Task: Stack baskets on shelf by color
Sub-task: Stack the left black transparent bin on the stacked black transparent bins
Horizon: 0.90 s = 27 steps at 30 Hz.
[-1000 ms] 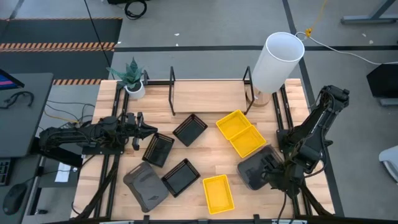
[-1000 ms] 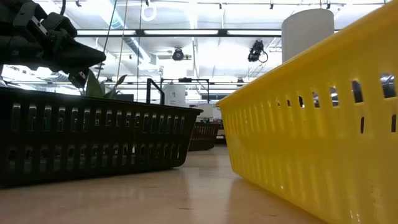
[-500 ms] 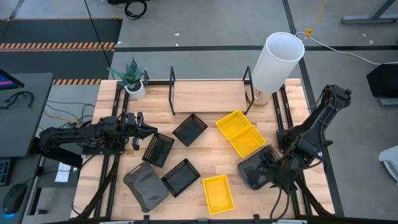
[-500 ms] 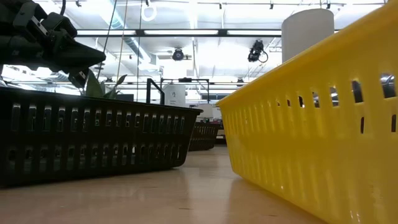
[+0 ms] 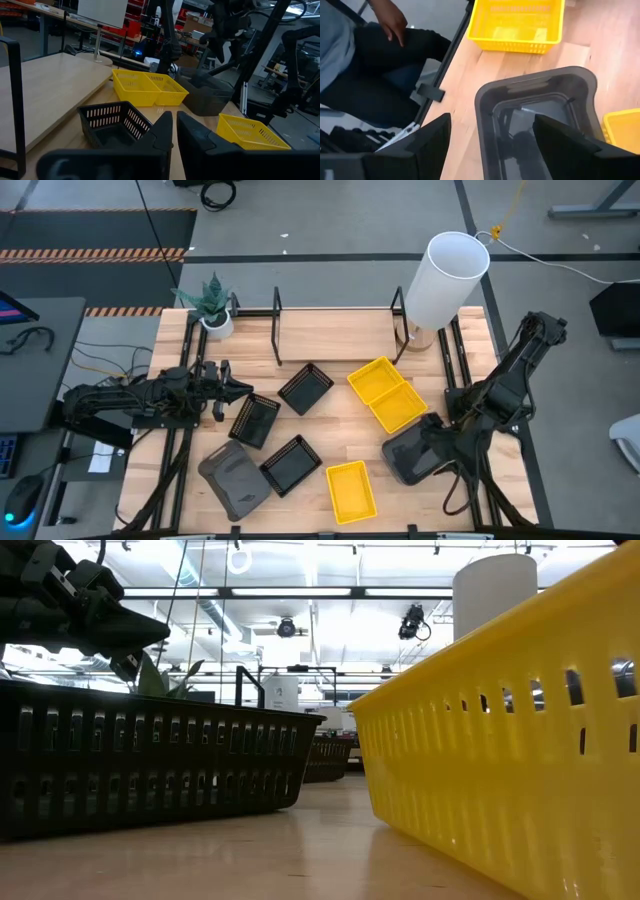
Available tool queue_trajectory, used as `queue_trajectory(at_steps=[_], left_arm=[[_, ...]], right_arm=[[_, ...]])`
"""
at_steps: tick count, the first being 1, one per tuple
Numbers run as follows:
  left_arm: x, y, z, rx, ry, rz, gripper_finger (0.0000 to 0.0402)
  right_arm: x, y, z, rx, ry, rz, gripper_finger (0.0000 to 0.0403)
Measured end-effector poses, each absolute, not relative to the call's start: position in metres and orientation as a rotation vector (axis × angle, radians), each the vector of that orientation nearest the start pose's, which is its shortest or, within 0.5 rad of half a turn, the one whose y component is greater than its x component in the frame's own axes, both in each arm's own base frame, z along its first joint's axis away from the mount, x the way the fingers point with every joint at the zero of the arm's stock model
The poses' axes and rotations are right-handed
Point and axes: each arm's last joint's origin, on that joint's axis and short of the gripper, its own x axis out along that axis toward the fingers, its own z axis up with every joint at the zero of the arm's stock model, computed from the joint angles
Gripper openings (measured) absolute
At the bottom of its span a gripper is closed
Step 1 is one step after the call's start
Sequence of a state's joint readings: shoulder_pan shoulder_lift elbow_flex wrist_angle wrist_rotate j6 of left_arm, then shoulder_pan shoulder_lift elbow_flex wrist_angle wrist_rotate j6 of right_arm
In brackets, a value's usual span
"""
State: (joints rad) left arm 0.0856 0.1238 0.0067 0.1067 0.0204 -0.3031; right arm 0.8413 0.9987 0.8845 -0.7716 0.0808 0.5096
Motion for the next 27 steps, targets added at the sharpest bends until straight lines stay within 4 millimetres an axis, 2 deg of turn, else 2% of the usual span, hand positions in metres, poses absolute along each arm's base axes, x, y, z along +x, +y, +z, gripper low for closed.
queue_trajectory(at_steps=[9,21,27], left_arm=[[0.105,0.008,0.166,-0.304,0.000,0.066,0.0038],[0.105,0.008,0.166,-0.304,0.000,0.066,0.0028],[0.105,0.008,0.166,-0.304,0.000,0.066,0.0036]], right_arm=[[0.141,0.138,0.280,0.157,0.954,0.396,0.0286],[0.185,0.122,0.285,0.144,0.842,0.247,0.0284],[0.195,0.122,0.285,0.155,0.804,0.250,0.0284]])
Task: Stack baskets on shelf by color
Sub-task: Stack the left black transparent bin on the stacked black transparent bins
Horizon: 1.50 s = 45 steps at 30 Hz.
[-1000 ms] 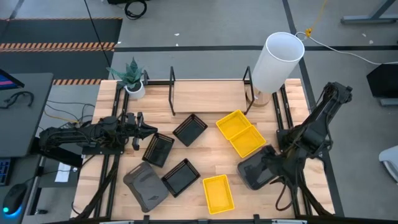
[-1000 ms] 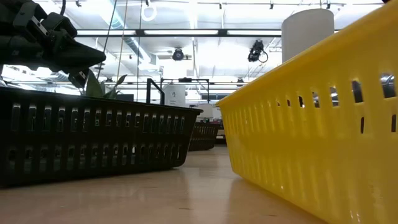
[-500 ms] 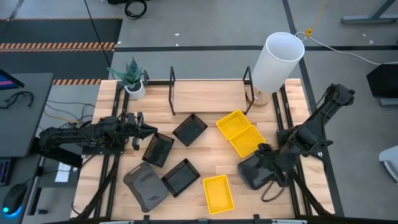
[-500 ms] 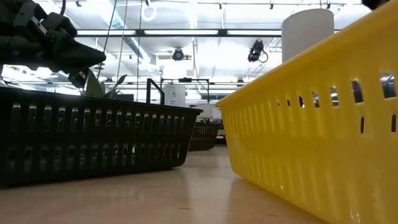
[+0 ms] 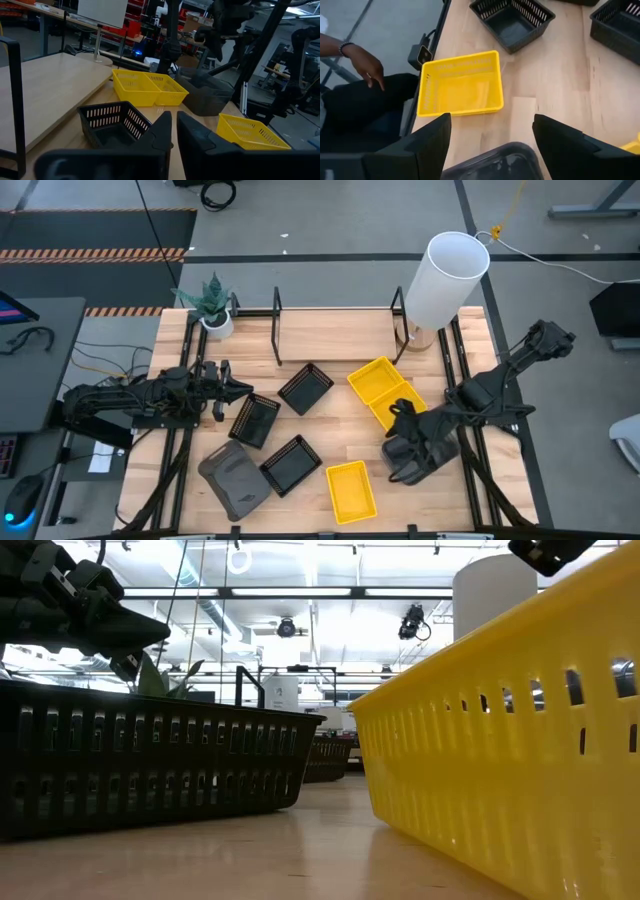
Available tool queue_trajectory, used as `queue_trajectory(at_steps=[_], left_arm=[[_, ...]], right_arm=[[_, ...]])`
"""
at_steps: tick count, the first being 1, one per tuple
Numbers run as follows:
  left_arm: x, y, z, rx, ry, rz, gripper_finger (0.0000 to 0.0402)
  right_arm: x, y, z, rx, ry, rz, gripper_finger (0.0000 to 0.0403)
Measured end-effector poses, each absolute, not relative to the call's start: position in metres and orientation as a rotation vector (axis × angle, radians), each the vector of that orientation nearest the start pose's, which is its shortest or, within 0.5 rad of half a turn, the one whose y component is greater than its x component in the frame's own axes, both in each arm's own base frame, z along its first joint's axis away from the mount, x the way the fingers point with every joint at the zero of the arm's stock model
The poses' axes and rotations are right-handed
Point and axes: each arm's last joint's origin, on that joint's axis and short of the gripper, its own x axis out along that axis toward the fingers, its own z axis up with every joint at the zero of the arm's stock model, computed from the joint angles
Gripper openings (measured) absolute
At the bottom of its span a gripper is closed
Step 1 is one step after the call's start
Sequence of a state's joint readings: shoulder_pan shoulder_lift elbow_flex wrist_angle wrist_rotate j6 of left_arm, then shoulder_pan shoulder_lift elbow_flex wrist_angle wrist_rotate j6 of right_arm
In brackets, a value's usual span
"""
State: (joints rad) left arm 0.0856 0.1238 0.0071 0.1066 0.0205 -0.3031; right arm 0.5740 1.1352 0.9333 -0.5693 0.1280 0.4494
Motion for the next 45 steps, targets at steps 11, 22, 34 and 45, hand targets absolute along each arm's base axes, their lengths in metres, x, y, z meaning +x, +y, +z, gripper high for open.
queue_trajectory(at_steps=[11,22,34,45], left_arm=[[0.105,0.008,0.166,-0.304,0.001,0.066,0.0031],[0.105,0.008,0.166,-0.304,0.001,0.066,0.0039],[0.105,0.008,0.166,-0.304,0.000,0.066,0.0029],[0.105,0.008,0.166,-0.304,0.001,0.066,0.0036]], right_arm=[[0.196,0.123,0.283,0.118,0.811,0.260,0.0284],[0.194,0.121,0.281,0.093,0.838,0.256,0.0284],[0.209,0.127,0.280,0.044,0.748,0.265,0.0284],[0.246,0.131,0.283,-0.116,0.484,0.302,0.0284]])
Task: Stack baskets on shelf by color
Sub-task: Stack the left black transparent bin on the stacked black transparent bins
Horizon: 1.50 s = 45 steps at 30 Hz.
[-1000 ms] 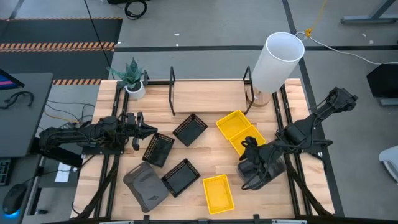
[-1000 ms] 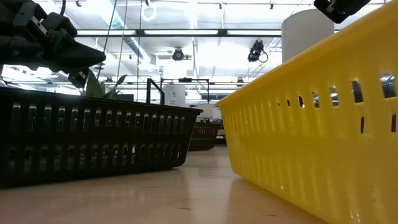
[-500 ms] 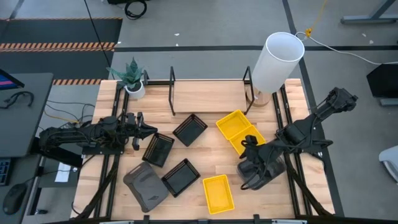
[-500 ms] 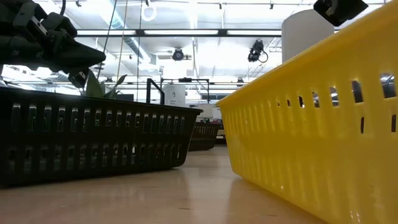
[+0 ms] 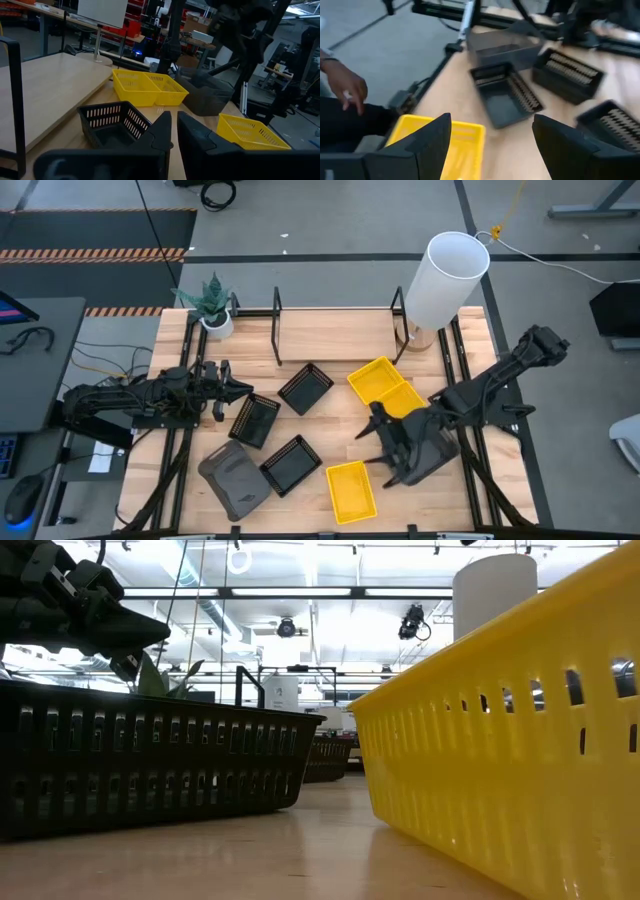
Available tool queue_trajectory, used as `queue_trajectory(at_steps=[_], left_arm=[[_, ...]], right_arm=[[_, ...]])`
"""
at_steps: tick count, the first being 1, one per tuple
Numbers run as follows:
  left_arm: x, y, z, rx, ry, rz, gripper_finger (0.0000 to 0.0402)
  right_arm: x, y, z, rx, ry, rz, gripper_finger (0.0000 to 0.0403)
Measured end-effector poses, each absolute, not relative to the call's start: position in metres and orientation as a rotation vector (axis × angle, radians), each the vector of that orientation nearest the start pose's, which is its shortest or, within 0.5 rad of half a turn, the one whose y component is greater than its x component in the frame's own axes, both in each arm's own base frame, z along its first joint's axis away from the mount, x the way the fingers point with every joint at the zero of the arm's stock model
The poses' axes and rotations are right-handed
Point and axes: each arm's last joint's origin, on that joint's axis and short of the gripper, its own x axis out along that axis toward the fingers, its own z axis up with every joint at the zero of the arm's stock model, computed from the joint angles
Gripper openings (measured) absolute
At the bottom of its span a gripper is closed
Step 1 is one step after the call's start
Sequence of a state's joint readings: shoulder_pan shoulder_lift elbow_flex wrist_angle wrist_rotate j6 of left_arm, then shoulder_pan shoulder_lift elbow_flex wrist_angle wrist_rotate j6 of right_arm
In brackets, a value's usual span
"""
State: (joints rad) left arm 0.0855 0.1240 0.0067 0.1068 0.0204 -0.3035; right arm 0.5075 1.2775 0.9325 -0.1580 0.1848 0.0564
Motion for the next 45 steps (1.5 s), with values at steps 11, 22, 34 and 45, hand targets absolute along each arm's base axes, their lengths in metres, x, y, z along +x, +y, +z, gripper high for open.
queue_trajectory(at_steps=[11,22,34,45], left_arm=[[0.105,0.008,0.166,-0.304,0.001,0.066,0.0035],[0.105,0.008,0.166,-0.303,0.000,0.065,0.0031],[0.104,0.008,0.179,-0.455,-0.139,0.034,0.0038],[0.103,0.009,0.184,-0.598,-0.179,0.046,0.0024]], right_arm=[[0.205,0.103,0.312,-0.065,0.418,0.280,0.0284],[0.181,0.076,0.329,-0.114,0.262,0.238,0.0284],[0.195,0.075,0.329,-0.150,0.218,0.213,0.0284],[0.222,0.086,0.308,-0.165,0.290,0.187,0.0284]])
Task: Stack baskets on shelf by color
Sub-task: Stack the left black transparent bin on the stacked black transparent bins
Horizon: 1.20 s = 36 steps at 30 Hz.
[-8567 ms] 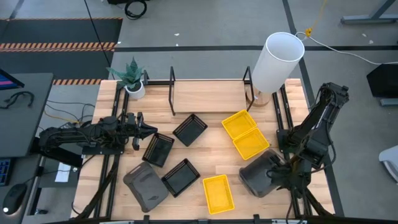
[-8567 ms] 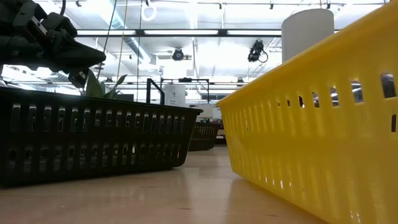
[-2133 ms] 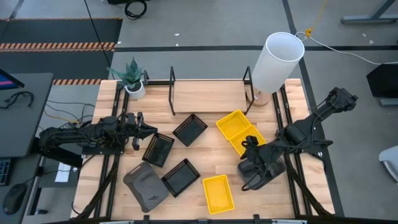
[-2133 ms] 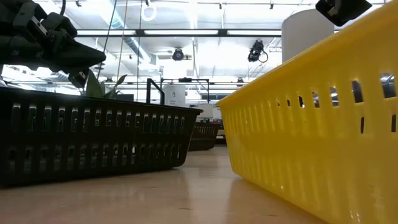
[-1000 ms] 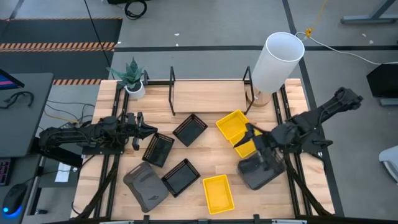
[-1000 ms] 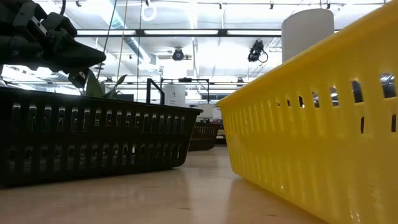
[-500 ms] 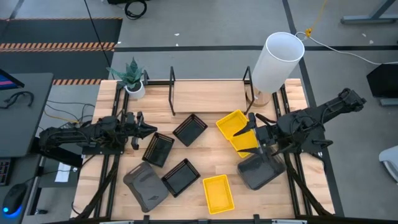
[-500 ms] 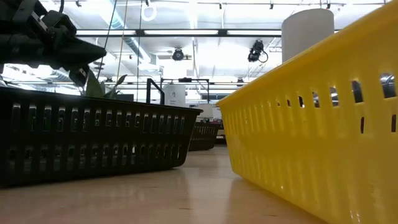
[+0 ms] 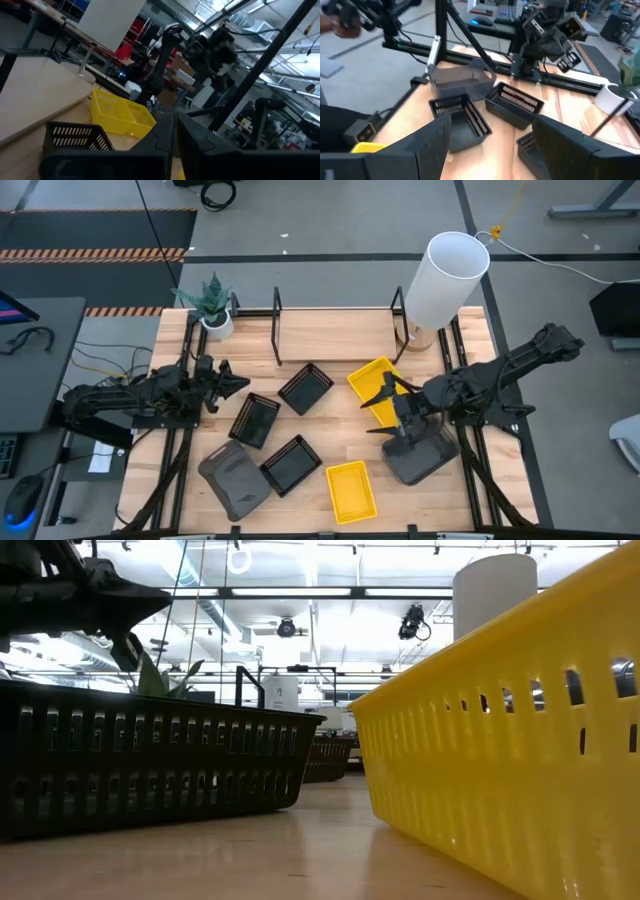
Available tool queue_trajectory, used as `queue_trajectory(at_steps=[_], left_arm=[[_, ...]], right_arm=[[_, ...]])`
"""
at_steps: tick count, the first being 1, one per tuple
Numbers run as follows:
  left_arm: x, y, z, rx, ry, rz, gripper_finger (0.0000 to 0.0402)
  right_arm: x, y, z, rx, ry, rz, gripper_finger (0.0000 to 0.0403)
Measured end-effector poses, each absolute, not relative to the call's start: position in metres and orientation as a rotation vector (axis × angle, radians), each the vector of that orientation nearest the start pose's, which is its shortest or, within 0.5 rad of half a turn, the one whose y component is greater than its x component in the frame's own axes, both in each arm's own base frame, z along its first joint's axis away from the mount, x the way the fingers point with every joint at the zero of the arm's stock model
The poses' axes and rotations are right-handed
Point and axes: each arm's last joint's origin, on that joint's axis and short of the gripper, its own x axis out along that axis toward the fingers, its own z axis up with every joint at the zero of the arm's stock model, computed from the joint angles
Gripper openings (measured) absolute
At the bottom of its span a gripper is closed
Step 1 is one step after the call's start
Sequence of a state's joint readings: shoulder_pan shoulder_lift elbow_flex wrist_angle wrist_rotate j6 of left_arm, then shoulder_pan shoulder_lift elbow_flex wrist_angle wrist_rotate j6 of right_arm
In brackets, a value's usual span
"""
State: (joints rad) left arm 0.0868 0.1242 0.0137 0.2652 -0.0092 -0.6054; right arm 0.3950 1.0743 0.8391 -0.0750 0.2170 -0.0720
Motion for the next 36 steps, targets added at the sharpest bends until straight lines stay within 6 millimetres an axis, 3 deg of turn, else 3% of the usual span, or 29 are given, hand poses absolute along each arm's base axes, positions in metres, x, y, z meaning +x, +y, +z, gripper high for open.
queue_trajectory(at_steps=[9,22,26,30,36], left_arm=[[0.104,0.007,0.214,-0.454,0.023,0.076,0.0012],[0.145,-0.010,0.231,-0.350,0.305,0.014,0.0020],[0.154,-0.011,0.232,-0.362,0.403,0.060,0.0052],[0.161,-0.012,0.232,-0.349,0.523,0.078,0.0110],[0.167,-0.029,0.245,-0.319,0.705,0.041,0.0171]], right_arm=[[0.223,0.076,0.318,-0.227,0.206,0.084,0.0284],[0.227,0.061,0.323,-0.244,0.173,0.021,0.0284],[0.227,0.061,0.323,-0.232,0.173,0.030,0.0284],[0.227,0.063,0.322,-0.228,0.172,0.055,0.0284],[0.226,0.064,0.322,-0.221,0.172,0.061,0.0284]])
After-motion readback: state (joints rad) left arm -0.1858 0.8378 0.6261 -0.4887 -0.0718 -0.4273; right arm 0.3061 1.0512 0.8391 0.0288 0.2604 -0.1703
